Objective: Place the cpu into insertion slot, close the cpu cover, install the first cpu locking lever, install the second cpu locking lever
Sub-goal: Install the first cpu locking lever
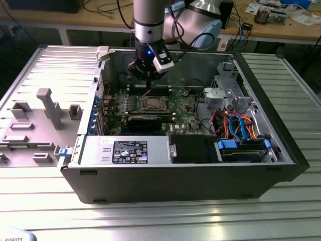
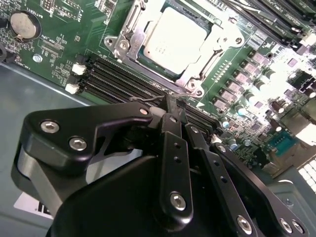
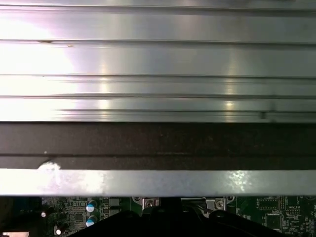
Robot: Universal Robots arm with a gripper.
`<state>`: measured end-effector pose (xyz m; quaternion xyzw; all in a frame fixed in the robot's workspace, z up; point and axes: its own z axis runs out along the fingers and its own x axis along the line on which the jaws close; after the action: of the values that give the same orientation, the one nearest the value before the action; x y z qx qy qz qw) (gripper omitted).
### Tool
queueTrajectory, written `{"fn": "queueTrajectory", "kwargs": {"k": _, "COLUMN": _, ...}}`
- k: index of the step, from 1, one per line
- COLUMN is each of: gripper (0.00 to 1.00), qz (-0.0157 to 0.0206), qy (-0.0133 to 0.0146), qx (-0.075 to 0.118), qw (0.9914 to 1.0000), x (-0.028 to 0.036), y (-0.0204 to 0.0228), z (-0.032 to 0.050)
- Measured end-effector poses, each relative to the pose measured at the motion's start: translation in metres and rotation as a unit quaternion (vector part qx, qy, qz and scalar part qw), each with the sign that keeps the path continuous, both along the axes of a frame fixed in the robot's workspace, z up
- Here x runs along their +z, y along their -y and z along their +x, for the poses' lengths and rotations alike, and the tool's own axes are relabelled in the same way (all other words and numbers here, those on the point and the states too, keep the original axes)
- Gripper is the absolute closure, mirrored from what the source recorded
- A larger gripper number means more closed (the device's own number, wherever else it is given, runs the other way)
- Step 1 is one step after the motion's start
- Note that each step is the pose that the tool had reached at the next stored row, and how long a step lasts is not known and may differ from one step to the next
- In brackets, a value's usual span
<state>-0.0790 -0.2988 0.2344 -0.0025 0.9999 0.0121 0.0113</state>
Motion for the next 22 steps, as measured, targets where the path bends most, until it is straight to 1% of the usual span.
{"fn": "queueTrajectory", "kwargs": {"k": 6, "gripper": 0.89, "qz": -0.0002, "qy": 0.0002, "qx": 0.000, "qw": 1.00000, "x": -0.0033, "y": -0.0009, "z": 0.0053}}
{"fn": "queueTrajectory", "kwargs": {"k": 9, "gripper": 0.89, "qz": -0.0004, "qy": 0.0002, "qx": 0.000, "qw": 1.00000, "x": -0.0046, "y": -0.0020, "z": 0.0121}}
{"fn": "queueTrajectory", "kwargs": {"k": 16, "gripper": 0.89, "qz": -0.0003, "qy": 0.0002, "qx": 0.000, "qw": 1.00000, "x": -0.0079, "y": -0.0031, "z": 0.0211}}
{"fn": "queueTrajectory", "kwargs": {"k": 17, "gripper": 0.89, "qz": -0.0004, "qy": 0.0002, "qx": 0.000, "qw": 1.00000, "x": -0.0145, "y": -0.0034, "z": 0.0286}}
{"fn": "queueTrajectory", "kwargs": {"k": 18, "gripper": 0.89, "qz": -0.0004, "qy": 0.0002, "qx": 0.000, "qw": 1.00000, "x": -0.0213, "y": -0.0034, "z": 0.0315}}
{"fn": "queueTrajectory", "kwargs": {"k": 19, "gripper": 0.89, "qz": -0.0004, "qy": 0.0002, "qx": 0.000, "qw": 1.00000, "x": -0.0241, "y": -0.0035, "z": 0.0315}}
{"fn": "queueTrajectory", "kwargs": {"k": 22, "gripper": 0.89, "qz": -0.0004, "qy": 0.0002, "qx": 0.000, "qw": 1.00000, "x": -0.0263, "y": -0.0034, "z": 0.0315}}
